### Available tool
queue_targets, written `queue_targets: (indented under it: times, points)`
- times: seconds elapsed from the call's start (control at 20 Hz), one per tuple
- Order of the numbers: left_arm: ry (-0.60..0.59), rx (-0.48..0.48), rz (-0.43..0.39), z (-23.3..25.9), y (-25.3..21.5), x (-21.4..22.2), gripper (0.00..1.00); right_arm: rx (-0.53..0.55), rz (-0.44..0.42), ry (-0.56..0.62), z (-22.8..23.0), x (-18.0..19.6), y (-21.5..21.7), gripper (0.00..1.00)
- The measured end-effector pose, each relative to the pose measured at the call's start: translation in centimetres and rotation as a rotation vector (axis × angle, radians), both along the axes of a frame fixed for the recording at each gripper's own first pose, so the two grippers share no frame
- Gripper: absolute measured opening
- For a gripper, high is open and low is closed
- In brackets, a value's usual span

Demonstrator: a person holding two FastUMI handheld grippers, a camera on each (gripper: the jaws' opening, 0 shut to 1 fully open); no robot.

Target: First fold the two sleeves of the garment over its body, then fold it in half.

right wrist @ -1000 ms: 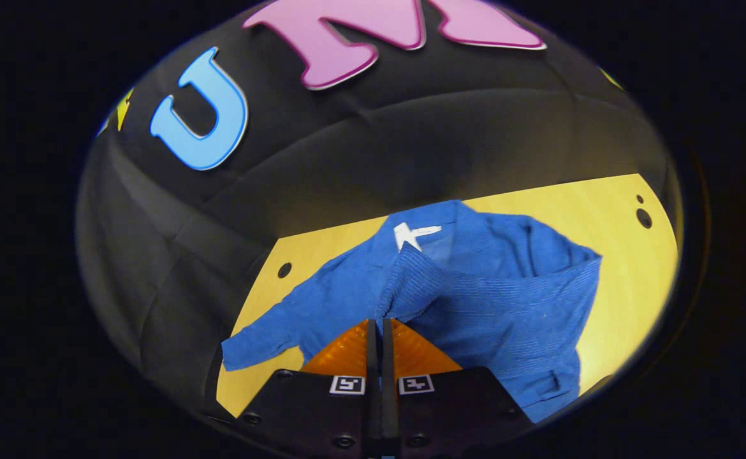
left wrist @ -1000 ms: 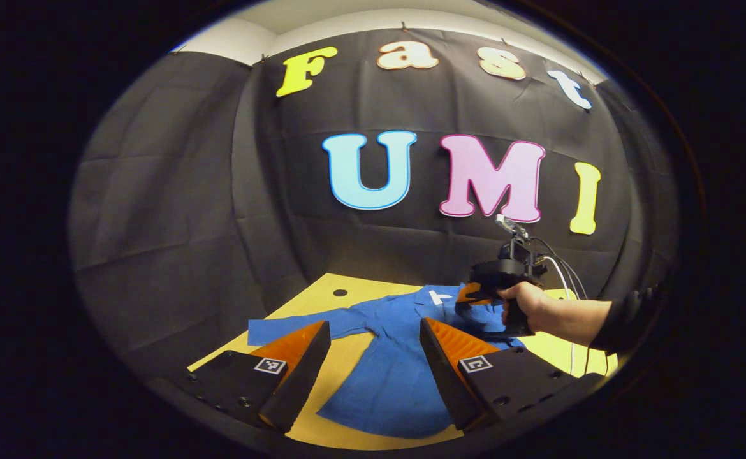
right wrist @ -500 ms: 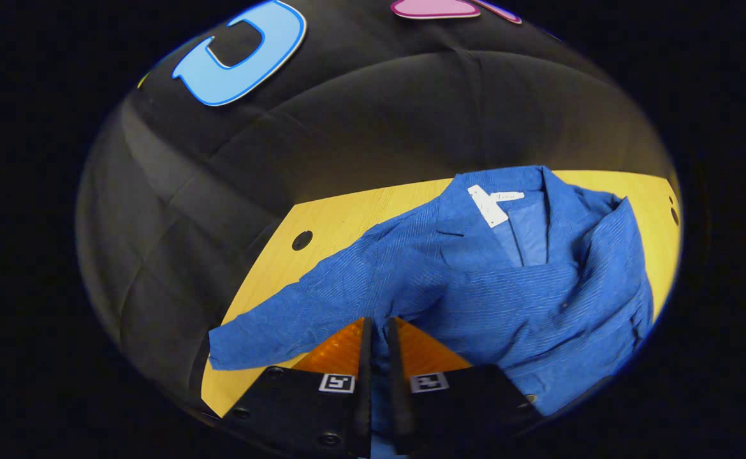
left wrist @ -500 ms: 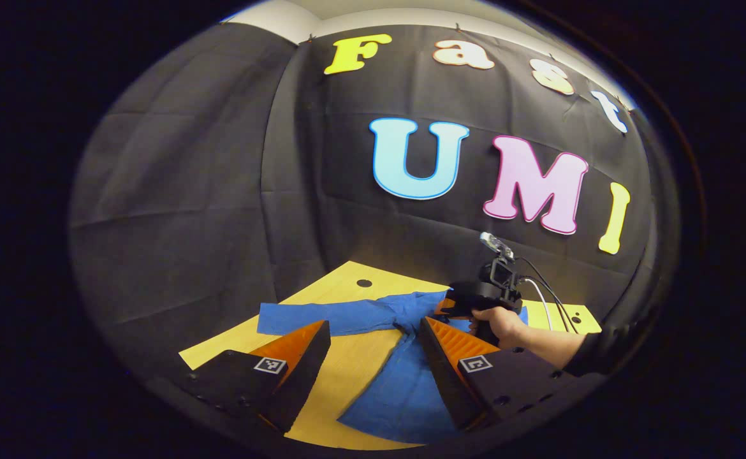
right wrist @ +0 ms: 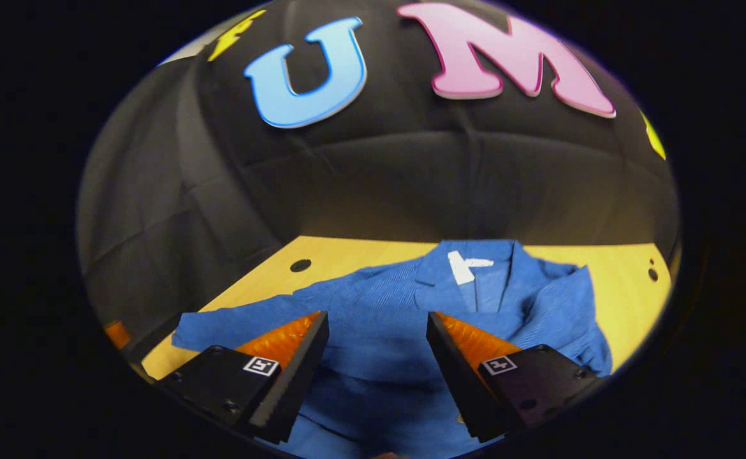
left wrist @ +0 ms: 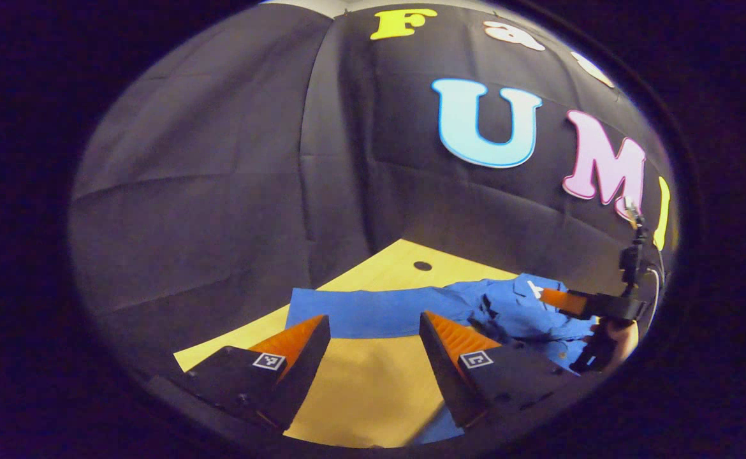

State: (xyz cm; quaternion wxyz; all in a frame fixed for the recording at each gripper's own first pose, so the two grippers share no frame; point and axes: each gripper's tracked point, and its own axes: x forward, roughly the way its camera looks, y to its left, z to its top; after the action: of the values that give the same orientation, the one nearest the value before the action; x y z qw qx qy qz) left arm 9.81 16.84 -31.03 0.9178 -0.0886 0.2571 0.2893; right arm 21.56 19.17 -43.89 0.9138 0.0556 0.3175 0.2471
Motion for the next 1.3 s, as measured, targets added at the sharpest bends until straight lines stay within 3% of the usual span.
queue_targets:
  times: [0.2, 0.45, 0.6, 0.75, 0.8, 0.95, 1.05, 1.1, 1.2, 1.3]
  points:
    - [0.127, -0.045, 0.121, -5.4, 5.7, 1.3, 0.84, 0.022, -0.058, -0.128, 3.2, -2.5, -4.6, 0.99]
    - [0.254, -0.052, 0.198, -8.4, 9.8, 3.2, 0.86, 0.033, -0.117, -0.276, 8.1, -3.2, -11.9, 0.98]
    - [0.312, -0.059, 0.185, -8.1, 8.8, 3.9, 0.84, -0.018, -0.123, -0.393, 10.1, -3.6, -17.0, 0.97]
    - [0.35, -0.125, 0.171, -9.1, 8.8, 3.9, 0.83, -0.091, -0.127, -0.335, 8.6, -4.9, -20.8, 0.97]
    - [0.333, -0.101, 0.151, -8.3, 10.3, 4.6, 0.87, -0.1, -0.137, -0.324, 8.2, -5.3, -21.7, 0.97]
    - [0.355, -0.125, 0.112, -8.4, 9.3, 4.5, 0.84, -0.128, -0.178, -0.324, 7.0, -4.9, -23.6, 0.97]
    - [0.387, -0.135, 0.06, -8.7, 9.0, 4.9, 0.72, -0.138, -0.188, -0.274, 5.8, -5.5, -24.3, 0.97]
    - [0.382, -0.148, 0.035, -8.9, 8.6, 5.3, 0.71, -0.13, -0.196, -0.256, 5.6, -5.8, -24.3, 0.98]
    - [0.386, -0.158, 0.008, -9.2, 8.0, 5.9, 0.33, -0.119, -0.204, -0.241, 5.2, -5.9, -24.2, 0.97]
    - [0.393, -0.15, -0.013, -9.2, 7.6, 6.1, 0.16, -0.123, -0.203, -0.241, 5.1, -6.0, -24.3, 0.98]
